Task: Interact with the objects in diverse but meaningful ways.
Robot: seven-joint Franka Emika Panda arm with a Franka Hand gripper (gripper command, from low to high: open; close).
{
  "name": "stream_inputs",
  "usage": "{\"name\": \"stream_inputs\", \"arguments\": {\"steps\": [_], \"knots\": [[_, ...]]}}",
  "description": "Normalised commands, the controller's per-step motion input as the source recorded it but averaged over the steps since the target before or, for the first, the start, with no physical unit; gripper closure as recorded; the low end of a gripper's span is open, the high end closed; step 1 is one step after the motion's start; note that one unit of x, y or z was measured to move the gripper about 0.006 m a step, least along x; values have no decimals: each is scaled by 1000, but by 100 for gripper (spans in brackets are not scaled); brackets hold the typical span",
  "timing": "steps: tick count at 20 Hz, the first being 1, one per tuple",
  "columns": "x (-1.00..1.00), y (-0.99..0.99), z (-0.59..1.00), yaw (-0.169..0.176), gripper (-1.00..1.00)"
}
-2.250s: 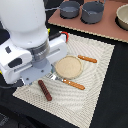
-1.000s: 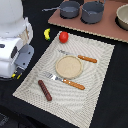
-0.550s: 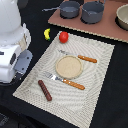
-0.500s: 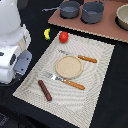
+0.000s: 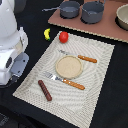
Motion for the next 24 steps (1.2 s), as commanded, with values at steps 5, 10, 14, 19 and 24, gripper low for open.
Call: {"name": "stream_inputs", "arguments": {"steps": [5, 10, 14, 19, 24], "knots": [[-545, 6, -323, 0, -100], [-523, 67, -214, 0, -100], [-464, 88, -179, 2, 100], [-375, 103, -170, 11, 100], [-267, 105, -105, 15, 100]]}}
